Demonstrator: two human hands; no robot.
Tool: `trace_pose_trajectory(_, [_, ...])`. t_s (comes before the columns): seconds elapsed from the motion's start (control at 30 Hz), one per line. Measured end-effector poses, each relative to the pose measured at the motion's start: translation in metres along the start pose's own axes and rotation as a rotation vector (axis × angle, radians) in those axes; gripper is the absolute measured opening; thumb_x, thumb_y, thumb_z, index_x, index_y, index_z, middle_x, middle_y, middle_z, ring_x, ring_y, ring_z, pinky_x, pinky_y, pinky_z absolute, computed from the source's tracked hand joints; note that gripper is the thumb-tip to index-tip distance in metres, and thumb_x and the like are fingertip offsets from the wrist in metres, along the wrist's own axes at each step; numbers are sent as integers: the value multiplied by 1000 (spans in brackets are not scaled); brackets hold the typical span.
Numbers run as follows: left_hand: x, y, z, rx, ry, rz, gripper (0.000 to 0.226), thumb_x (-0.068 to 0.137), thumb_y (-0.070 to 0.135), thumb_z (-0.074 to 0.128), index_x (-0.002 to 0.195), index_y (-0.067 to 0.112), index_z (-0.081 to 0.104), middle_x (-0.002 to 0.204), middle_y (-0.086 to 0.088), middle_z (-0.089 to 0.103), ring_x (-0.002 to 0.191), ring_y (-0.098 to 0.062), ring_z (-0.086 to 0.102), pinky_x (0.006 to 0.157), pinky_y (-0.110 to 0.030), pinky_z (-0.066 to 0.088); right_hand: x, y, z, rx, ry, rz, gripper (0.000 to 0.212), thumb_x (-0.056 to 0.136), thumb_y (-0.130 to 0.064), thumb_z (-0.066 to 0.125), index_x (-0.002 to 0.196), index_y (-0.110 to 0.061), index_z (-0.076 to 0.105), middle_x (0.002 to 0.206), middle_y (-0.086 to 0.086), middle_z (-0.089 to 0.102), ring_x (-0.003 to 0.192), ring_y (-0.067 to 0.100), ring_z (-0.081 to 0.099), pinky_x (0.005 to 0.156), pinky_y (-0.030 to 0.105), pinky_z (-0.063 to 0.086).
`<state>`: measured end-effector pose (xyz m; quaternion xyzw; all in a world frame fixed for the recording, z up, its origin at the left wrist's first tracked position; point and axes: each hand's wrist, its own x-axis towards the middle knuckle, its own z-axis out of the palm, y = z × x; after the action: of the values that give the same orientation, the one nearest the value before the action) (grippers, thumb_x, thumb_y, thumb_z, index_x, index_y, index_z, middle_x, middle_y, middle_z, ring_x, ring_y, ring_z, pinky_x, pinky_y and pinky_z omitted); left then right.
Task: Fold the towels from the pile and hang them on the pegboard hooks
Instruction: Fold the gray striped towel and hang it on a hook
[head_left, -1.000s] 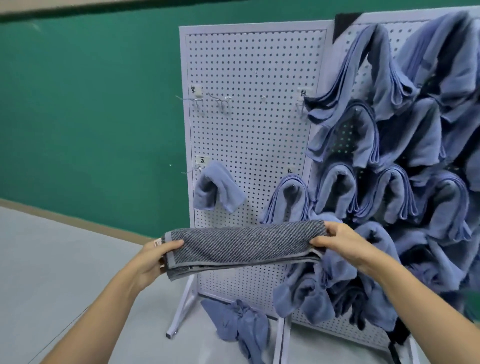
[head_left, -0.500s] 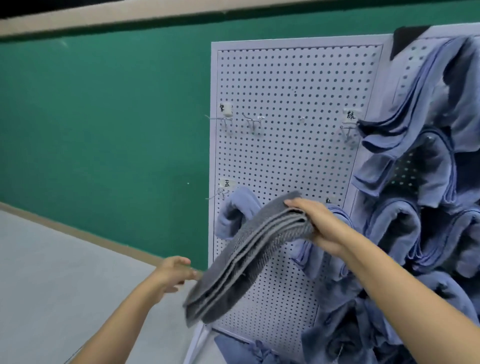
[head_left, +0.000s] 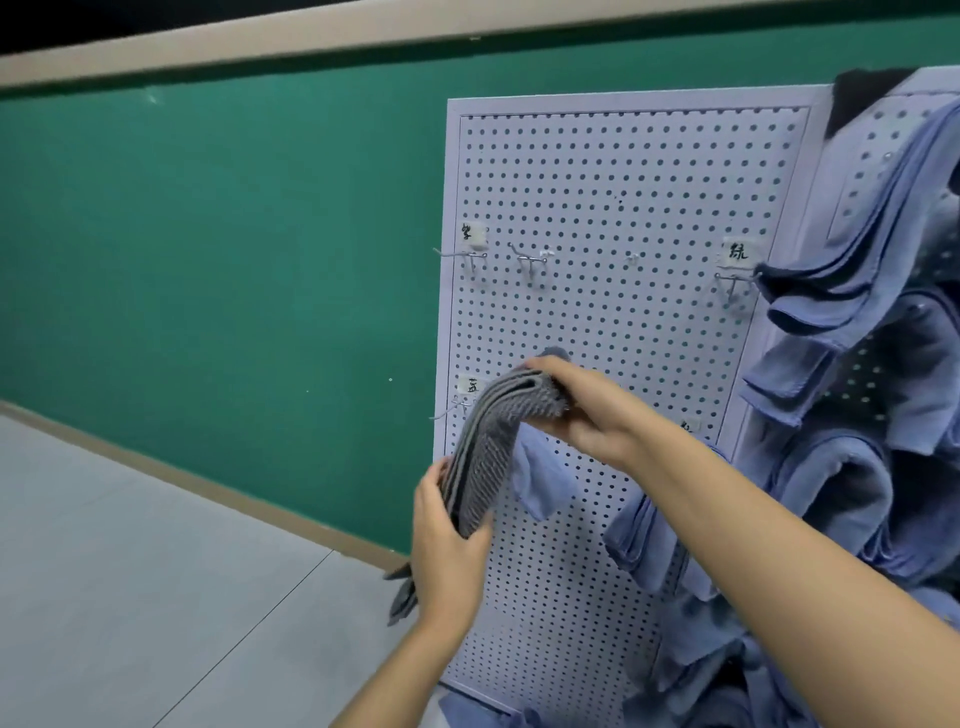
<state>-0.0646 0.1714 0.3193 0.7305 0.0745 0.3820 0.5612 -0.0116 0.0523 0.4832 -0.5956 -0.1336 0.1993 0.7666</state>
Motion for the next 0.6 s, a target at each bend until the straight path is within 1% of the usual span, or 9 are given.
trace_pose_trajectory(0.03, [5, 1, -10, 2, 8, -8, 55, 76, 16, 77, 117, 36, 47, 109, 16, 61, 102, -6, 61, 80, -20, 53, -2, 0, -12, 71, 22, 14, 12, 93, -14, 57, 94, -3, 61, 87, 12, 67, 79, 19, 65, 70, 30, 60])
trace_pose_trajectory(0.1, [22, 6, -30, 51, -11, -22, 40, 74, 15, 75, 101, 38, 58, 91, 18, 68, 85, -3, 65, 73, -26, 56, -6, 4, -38, 79, 95, 68, 14, 93, -16, 58, 93, -2, 62, 90, 14, 69, 78, 21, 67, 66, 30, 61])
trace_pose_trajectory(0.17, [41, 18, -43, 184, -33, -27, 30, 70, 19, 73, 89, 41, 63, 80, 21, 69, 77, -2, 66, 71, -31, 57, -7, 13, -60, -302, 209, 80, 19, 92, -20, 60, 99, -2, 60, 105, 16, 68, 85, 21, 67, 69, 30, 59])
trace_pose_trajectory(0.23, [60, 36, -45, 325, -51, -29, 24, 68, 25, 71, 83, 42, 62, 78, 22, 67, 79, -6, 65, 70, -28, 54, -5, 19, -68, -796, 297, -53, 30, 93, -30, 59, 116, -11, 54, 126, 8, 58, 104, 16, 58, 83, 29, 50])
trace_pose_trajectory(0.33, [84, 66, -35, 431, -78, -15, 21, 69, 30, 69, 89, 37, 66, 85, 19, 67, 82, -11, 63, 66, -24, 48, -5, 16, -44, -1067, 101, -298, 65, 85, -53, 61, 141, -27, 38, 140, -12, 39, 124, 4, 36, 104, 30, 33])
trace_pose_trajectory(0.4, [97, 86, -24, 441, -96, 26, 22, 68, 31, 69, 89, 36, 68, 87, 18, 69, 83, -11, 63, 67, -24, 48, 0, 17, -23, -1228, -13, -370, 89, 74, -62, 68, 146, -31, 27, 145, -13, 33, 132, 7, 32, 111, 36, 32])
trace_pose_trajectory(0.43, [102, 96, -19, 434, -104, 43, 21, 68, 31, 69, 88, 36, 68, 87, 17, 69, 84, -11, 64, 68, -24, 49, 5, 18, -19, -1334, 7, -429, 95, 70, -62, 70, 147, -31, 24, 146, -12, 34, 132, 9, 32, 110, 37, 34])
trace_pose_trajectory(0.5, [113, 112, -14, 397, -124, 77, 21, 68, 30, 71, 88, 34, 70, 87, 16, 69, 85, -12, 64, 72, -27, 52, 14, 12, -18, -1506, 179, -588, 86, 75, -47, 70, 146, -27, 26, 143, -9, 40, 128, 13, 38, 102, 35, 40])
trace_pose_trajectory(0.6, [129, 129, -17, 332, -201, 227, 24, 68, 22, 76, 90, 29, 73, 84, 13, 70, 86, -10, 66, 79, -31, 54, 16, -14, -26, -1568, 409, -782, 54, 85, -15, 60, 135, -26, 44, 127, -6, 56, 108, 16, 54, 82, 34, 49])
